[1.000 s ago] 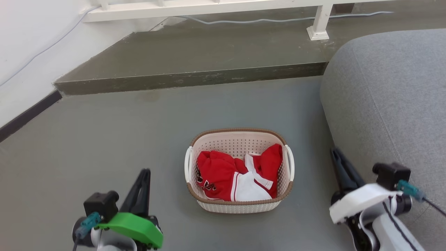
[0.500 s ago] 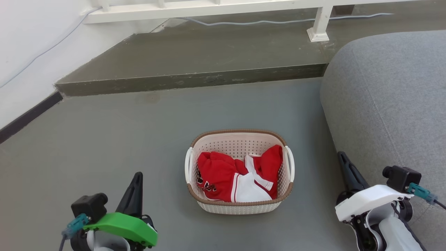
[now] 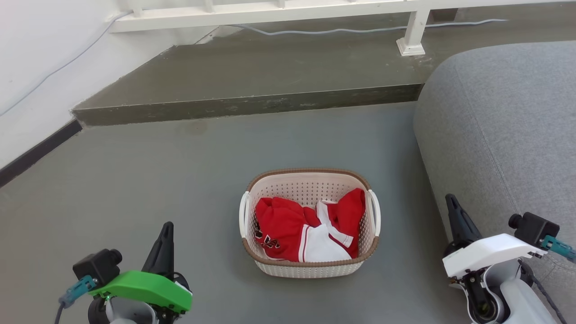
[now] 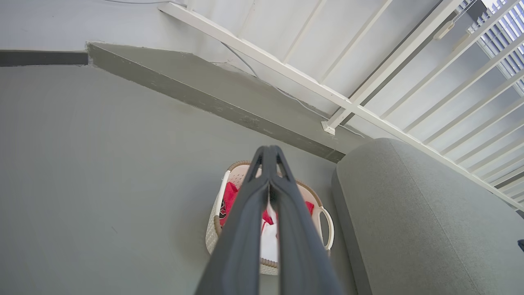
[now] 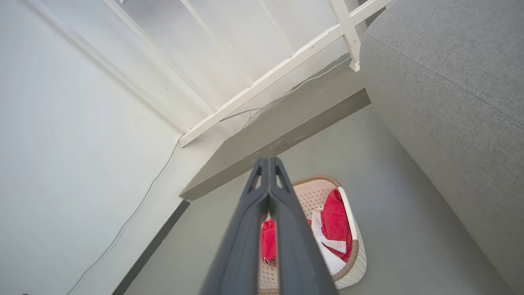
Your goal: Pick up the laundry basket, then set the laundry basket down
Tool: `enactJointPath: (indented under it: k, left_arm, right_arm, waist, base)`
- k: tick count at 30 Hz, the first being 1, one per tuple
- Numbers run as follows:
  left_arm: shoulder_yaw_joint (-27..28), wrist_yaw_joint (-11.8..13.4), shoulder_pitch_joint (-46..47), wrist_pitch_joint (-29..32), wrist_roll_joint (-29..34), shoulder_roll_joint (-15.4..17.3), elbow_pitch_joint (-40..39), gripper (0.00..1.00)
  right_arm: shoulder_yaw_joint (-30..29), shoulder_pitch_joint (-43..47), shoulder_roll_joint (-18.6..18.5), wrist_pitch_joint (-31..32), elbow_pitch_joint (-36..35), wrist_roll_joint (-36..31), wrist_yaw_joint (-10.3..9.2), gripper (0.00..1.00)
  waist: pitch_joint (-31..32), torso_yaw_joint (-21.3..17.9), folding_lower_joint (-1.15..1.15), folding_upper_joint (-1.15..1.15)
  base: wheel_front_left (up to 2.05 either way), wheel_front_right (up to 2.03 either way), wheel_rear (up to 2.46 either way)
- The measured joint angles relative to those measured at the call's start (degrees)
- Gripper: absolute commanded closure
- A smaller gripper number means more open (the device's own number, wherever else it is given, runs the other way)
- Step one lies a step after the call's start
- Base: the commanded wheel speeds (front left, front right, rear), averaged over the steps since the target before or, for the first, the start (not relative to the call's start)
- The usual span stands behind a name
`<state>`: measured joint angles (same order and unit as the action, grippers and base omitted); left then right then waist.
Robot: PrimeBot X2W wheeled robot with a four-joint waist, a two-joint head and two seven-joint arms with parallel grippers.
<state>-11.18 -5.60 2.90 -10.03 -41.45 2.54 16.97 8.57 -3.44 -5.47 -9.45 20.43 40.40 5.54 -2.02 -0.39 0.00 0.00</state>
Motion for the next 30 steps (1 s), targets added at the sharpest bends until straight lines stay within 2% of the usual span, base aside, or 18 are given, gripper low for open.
enactJointPath:
  k: [30]
  left_arm:
    - [4.8, -0.5, 0.0, 5.4, -17.0, 0.0, -0.4, 1.00]
  right_arm:
    - [-5.4, 0.0, 1.1, 5.3, -1.3, 17.1, 0.43, 1.00]
  waist:
    - [0.6, 0.1, 0.00, 0.00]
  base:
    - [0.00, 0.00, 0.00]
